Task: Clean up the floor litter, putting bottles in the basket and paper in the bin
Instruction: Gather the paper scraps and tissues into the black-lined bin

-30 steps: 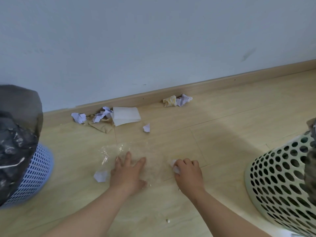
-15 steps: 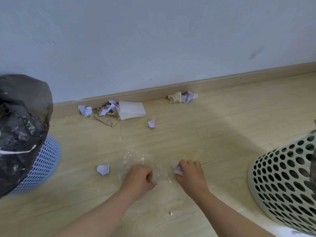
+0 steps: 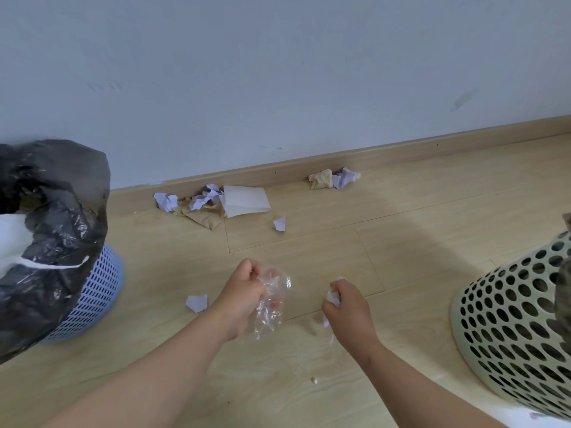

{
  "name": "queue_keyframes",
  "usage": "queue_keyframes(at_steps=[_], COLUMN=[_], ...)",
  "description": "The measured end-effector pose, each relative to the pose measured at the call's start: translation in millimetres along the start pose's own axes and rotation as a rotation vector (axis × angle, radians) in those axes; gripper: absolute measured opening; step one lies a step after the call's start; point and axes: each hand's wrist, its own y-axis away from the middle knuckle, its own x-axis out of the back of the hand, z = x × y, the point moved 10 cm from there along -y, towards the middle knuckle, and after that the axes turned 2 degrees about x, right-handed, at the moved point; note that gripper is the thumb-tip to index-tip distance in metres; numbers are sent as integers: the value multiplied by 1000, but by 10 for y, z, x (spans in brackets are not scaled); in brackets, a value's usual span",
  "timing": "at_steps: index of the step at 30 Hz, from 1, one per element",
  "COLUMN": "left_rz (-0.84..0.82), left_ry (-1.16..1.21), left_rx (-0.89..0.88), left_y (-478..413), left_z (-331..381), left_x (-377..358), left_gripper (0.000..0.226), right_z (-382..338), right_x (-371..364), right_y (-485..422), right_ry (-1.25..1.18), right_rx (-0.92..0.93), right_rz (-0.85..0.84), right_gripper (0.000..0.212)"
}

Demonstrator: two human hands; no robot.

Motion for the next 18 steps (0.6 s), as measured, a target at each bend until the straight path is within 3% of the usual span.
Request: queue_keyframes(at_steps=[4, 8, 12, 18], left_rz=[153, 346, 394, 455], left_ry=[-42, -195, -311, -576], left_rx=[-68, -150, -233, -214], left_y=[16, 72, 143, 213], left_z=[230, 488, 659, 627], left_x=[327, 730, 970, 1455], left_gripper=[35, 31, 26, 11], right_z=[-44, -104, -267, -564], right_x=[43, -14, -155, -450], right_y=[53, 47, -1, -49], right_ry=[-175, -196, -220, -200], right_rx=[-84, -119, -106, -77], right_rz=[-14, -6, -49, -172], right_gripper=[16, 12, 11, 7])
